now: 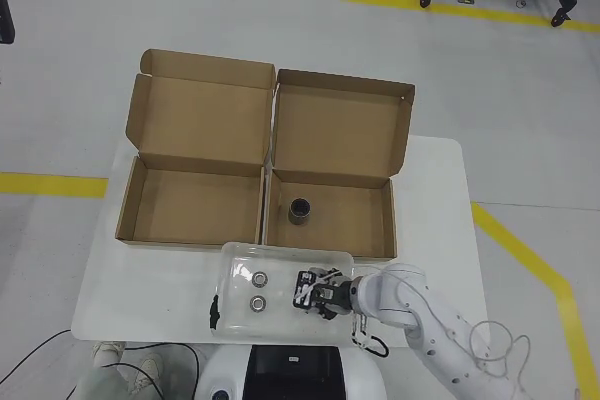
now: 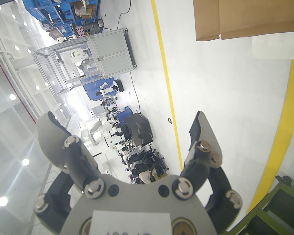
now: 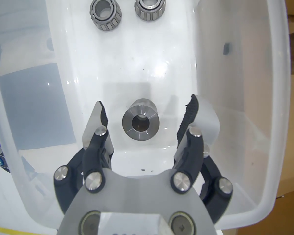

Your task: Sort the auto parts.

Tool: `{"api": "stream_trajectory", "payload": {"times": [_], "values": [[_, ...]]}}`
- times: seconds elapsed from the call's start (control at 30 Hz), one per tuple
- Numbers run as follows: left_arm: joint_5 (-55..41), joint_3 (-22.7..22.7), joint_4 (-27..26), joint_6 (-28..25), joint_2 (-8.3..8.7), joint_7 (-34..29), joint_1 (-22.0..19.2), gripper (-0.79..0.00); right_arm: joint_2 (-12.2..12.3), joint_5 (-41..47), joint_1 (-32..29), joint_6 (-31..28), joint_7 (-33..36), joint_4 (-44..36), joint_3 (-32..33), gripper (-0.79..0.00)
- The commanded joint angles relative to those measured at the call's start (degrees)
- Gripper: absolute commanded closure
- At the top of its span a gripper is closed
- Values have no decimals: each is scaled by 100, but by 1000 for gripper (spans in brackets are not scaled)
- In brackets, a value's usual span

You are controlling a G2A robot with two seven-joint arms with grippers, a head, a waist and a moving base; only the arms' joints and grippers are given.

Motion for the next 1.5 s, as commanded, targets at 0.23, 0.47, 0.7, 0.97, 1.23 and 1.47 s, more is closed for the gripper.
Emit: {"api": "stream_trajectory", "payload": {"times": [0.23,0.47,0.7,0.97,1.23,1.47], "values": [[0,0,0,0,0,0,0,-785,-25,233,144,368,510,77,-193,-354],[0,0,0,0,0,0,0,-785,-13,308,184,479,530,66,-229,0],[0,0,0,0,0,0,0,-785,34,214,152,257,-66,-137,-174,0],[0,0,0,0,0,0,0,-785,76,9,248,-268,-1109,-364,-128,0],[0,0,0,0,0,0,0,-785,21,-118,742,-738,-2471,-211,-182,0],[0,0,0,0,0,0,0,-785,-91,136,1423,-912,-3485,185,-169,0]]}}
